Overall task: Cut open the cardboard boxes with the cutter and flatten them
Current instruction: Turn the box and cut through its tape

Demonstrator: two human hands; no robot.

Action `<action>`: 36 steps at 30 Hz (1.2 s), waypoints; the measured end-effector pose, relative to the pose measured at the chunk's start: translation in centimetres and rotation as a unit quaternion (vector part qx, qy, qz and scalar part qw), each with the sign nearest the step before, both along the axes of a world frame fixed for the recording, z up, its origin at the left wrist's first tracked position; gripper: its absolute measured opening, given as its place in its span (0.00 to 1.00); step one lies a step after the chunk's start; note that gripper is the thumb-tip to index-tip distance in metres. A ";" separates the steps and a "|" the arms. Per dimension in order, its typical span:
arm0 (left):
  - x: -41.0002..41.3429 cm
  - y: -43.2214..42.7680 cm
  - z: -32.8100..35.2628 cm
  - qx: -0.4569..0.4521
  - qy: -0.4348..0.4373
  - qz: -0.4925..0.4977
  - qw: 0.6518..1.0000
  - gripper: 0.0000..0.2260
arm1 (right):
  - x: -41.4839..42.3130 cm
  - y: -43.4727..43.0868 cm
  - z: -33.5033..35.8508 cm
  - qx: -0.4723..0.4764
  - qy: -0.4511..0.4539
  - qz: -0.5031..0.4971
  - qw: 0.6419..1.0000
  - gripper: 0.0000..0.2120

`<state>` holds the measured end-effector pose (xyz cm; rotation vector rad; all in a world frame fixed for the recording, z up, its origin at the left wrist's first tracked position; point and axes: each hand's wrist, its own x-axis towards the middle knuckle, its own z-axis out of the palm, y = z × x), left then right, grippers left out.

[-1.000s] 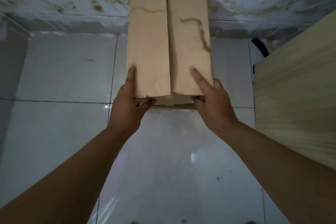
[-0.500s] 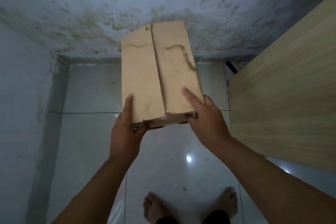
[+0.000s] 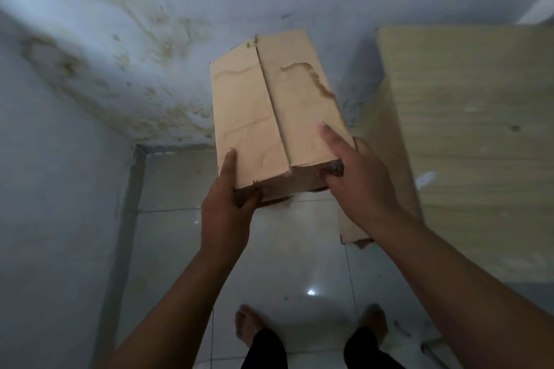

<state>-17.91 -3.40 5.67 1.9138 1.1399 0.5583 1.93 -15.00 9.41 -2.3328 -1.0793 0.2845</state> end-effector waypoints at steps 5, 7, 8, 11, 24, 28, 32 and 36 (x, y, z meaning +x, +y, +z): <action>5.6 -5.3 6.8 0.062 -0.017 -0.019 0.998 0.40 | 5.2 -7.2 6.4 0.054 -0.029 -0.007 0.998 0.39; 8.7 -8.3 8.4 0.084 -0.019 -0.024 0.996 0.40 | 8.2 -10.5 8.1 0.064 -0.041 -0.017 0.997 0.39; 11.0 -10.5 9.0 0.091 -0.025 -0.027 0.995 0.40 | 10.3 -12.9 8.9 0.069 -0.045 -0.020 0.996 0.39; 16.2 -15.3 9.5 0.084 -0.042 -0.055 0.994 0.40 | 15.0 -18.4 9.8 0.059 -0.058 -0.039 0.996 0.38; 34.5 -28.1 6.0 0.058 0.035 -0.251 0.966 0.39 | 30.0 -37.3 4.7 0.013 0.035 -0.172 0.984 0.37; 37.8 -29.1 5.0 0.048 0.068 -0.318 0.944 0.43 | 32.7 -39.6 3.4 -0.006 0.073 -0.160 0.984 0.38; 40.4 -30.2 5.1 0.022 0.040 -0.316 0.948 0.37 | 36.1 -40.8 3.4 -0.004 0.150 -0.152 0.977 0.33; 44.1 -30.9 6.0 0.041 0.052 -0.250 0.966 0.24 | 39.4 -41.4 3.8 0.083 0.187 -0.177 0.963 0.23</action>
